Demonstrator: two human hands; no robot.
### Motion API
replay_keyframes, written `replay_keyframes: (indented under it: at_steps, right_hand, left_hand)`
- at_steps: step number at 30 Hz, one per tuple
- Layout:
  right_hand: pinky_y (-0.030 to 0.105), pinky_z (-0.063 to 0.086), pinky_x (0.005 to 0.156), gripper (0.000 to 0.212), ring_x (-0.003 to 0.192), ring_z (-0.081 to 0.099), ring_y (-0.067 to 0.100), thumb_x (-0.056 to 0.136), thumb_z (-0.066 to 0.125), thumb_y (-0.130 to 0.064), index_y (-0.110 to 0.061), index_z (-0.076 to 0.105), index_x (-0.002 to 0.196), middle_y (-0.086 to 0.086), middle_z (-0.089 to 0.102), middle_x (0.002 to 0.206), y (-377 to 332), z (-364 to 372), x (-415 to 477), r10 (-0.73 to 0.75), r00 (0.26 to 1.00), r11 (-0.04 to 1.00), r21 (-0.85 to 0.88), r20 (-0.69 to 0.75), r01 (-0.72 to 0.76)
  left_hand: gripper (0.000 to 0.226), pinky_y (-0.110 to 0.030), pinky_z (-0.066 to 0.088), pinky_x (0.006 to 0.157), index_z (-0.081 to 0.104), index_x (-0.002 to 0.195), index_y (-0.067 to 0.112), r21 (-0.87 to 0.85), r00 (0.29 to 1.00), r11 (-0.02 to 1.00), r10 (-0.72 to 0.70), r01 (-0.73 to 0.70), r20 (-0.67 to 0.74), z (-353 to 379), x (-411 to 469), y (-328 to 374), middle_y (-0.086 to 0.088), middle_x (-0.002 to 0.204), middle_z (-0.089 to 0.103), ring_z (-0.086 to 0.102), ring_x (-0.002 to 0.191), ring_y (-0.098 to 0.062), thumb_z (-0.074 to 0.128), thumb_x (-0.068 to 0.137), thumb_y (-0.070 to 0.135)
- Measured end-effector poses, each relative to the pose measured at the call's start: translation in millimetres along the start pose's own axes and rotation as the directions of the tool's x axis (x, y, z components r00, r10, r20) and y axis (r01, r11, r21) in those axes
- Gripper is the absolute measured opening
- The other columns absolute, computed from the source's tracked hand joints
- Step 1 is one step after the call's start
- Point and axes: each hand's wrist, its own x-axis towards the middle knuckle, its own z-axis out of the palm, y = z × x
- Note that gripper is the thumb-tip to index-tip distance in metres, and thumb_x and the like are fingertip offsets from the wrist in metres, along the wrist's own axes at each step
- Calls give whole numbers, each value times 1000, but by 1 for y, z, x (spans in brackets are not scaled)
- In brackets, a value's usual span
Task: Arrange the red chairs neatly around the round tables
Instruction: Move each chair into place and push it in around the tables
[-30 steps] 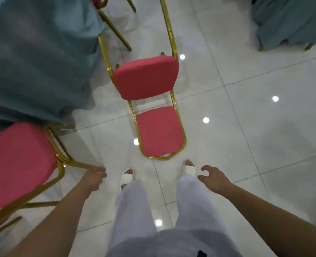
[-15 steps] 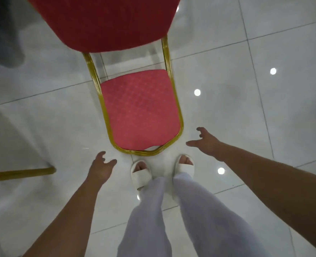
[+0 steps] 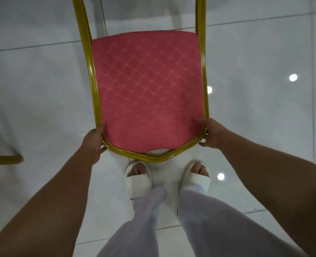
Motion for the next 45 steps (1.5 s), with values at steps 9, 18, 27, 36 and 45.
replay_keyframes:
  at_steps: [9, 18, 27, 36, 45]
  right_hand:
    - [48, 55, 74, 55, 102, 61, 30, 84, 78, -32, -16, 48, 127, 7, 61, 121, -29, -21, -275, -129, 990, 980, -159, -50, 120]
    - [35, 58, 59, 28, 73, 67, 26, 92, 69, -22, -8, 60, 114, 12, 68, 91, -173, -7, -617, -409, 909, 755, -529, 82, 388]
    - [25, 48, 47, 14, 43, 48, 19, 88, 65, -7, -9, 52, 89, 13, 54, 66, -217, 82, -760, -601, 794, 731, -338, 93, 593]
    - [42, 62, 73, 19, 79, 73, 32, 91, 67, -17, -10, 66, 109, 18, 65, 107, -236, 85, -771, -620, 730, 665, -301, 288, 684]
    - [38, 60, 73, 14, 79, 72, 28, 94, 64, -16, -10, 69, 105, 14, 67, 100, -332, 61, -728, -628, 689, 649, -244, 363, 720]
  left_hand:
    - [48, -32, 56, 48, 57, 110, 21, 94, 974, 984, 165, -151, -153, -92, -268, 46, -4, 99, 67, 66, 84, -24, 51, 92, 65]
    - [31, -30, 55, 58, 66, 104, 16, -370, 997, 928, -19, 46, 75, -181, -538, 167, -6, 91, 75, 69, 83, -22, 58, 97, 45]
    - [45, -22, 47, 33, 64, 57, 4, -488, 991, 873, 48, 20, 126, -275, -616, 244, -11, 53, 59, 54, 35, -16, 62, 95, 28]
    - [28, -49, 52, 87, 55, 111, 13, -507, 965, 821, 229, -263, -130, -301, -632, 311, -11, 108, 55, 55, 100, -32, 57, 95, 35]
    - [17, -36, 53, 83, 69, 108, 20, 24, 776, 798, 591, -602, -221, -190, -667, 421, -4, 107, 69, 64, 97, -21, 64, 92, 15]
